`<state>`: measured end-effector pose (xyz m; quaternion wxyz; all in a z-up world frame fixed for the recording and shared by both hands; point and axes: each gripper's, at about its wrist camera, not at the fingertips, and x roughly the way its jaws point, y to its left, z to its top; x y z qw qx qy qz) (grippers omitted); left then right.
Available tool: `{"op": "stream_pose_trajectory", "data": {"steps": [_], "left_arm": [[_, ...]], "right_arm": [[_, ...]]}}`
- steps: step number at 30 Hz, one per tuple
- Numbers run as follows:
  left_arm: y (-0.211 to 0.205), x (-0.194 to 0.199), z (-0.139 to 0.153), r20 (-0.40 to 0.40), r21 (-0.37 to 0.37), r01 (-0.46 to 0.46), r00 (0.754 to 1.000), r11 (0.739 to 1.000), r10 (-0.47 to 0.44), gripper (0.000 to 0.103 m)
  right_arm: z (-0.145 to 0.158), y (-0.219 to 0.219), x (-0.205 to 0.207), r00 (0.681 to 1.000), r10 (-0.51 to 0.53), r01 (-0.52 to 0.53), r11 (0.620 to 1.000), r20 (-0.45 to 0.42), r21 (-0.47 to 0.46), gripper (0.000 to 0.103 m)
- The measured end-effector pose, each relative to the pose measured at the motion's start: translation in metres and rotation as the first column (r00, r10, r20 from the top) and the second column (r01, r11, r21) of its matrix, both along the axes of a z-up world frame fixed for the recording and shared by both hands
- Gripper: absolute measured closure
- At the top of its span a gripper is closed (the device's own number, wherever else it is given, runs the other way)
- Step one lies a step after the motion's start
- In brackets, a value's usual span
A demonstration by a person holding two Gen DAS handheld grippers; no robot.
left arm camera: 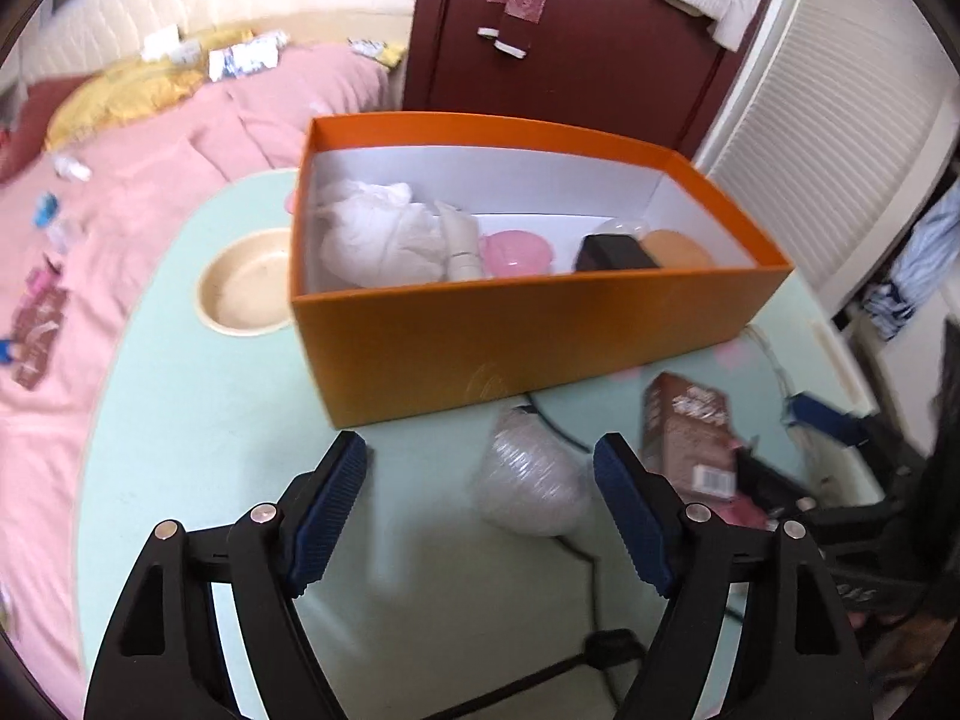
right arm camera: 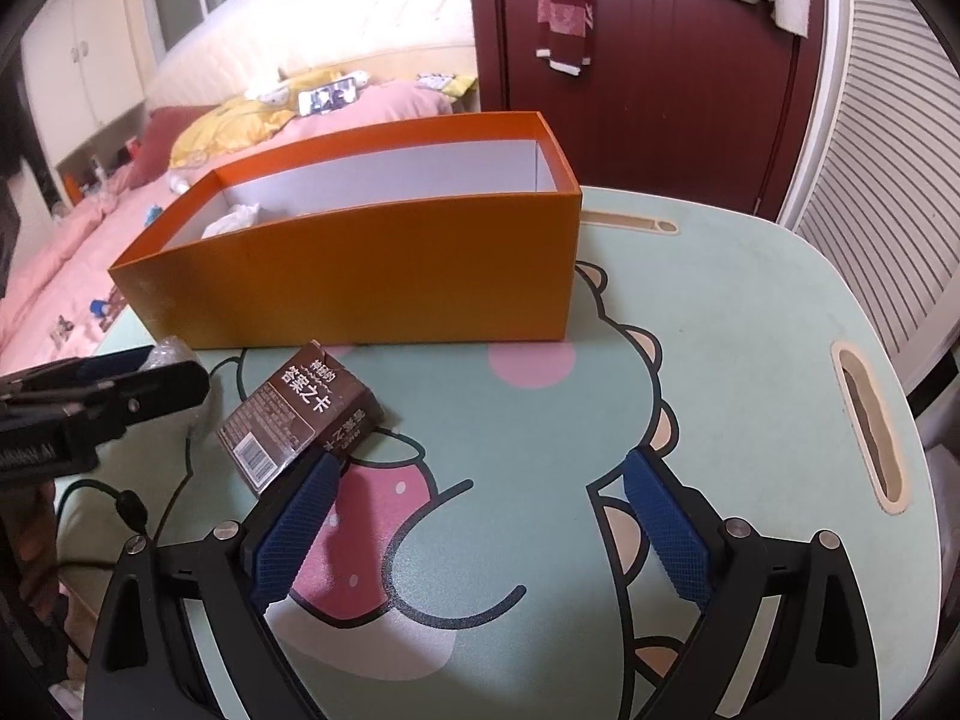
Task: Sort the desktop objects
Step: 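Lift the bubble-wrap bag out and set it on the table, open left gripper, then reach into the box and grasp the pink heart-shaped item with the right gripper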
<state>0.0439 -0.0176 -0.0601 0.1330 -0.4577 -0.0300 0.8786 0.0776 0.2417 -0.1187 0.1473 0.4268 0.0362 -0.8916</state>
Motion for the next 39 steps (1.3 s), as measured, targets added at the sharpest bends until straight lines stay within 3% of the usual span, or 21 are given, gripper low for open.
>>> {"op": "stream_pose_trajectory", "data": {"steps": [11,14,19,23,26,32,36,39], "left_arm": [[0.002,0.004,-0.006,-0.056,-0.059,-0.021,0.998,0.998,0.018,0.020],[0.005,0.004,-0.010,-0.046,-0.105,-0.028,0.999,0.994,0.023,0.009],[0.005,0.005,-0.012,-0.039,-0.142,-0.043,0.999,0.989,0.038,0.008],[0.003,0.003,-0.014,-0.024,-0.145,-0.055,0.998,0.988,0.052,0.000],[0.003,0.003,-0.014,-0.022,-0.144,-0.057,0.998,0.988,0.055,0.000],[0.003,0.003,-0.014,-0.022,-0.144,-0.055,0.998,0.988,0.052,0.000],[0.002,0.002,-0.014,-0.023,-0.143,-0.054,0.998,0.988,0.051,0.000],[0.002,0.002,-0.014,-0.023,-0.143,-0.054,0.998,0.988,0.052,0.000]], "right_arm": [[-0.003,-0.007,-0.002,1.000,0.001,-0.002,0.998,0.014,0.055,0.001],[-0.004,-0.008,-0.003,1.000,-0.002,0.001,0.998,0.019,0.061,0.001],[-0.004,-0.009,-0.006,0.999,-0.004,0.000,0.997,0.042,0.074,0.000],[-0.002,-0.007,-0.010,0.997,-0.008,0.002,0.997,0.078,0.082,0.001],[0.010,-0.001,-0.007,0.999,-0.005,0.002,0.997,0.034,0.082,0.014],[0.059,0.001,-0.017,0.997,0.071,-0.066,0.991,-0.042,0.117,0.024],[0.093,-0.012,-0.047,0.987,0.162,-0.161,0.986,-0.021,0.052,0.024],[0.104,-0.043,-0.086,0.963,0.263,-0.266,0.962,0.056,0.055,0.024]]}}
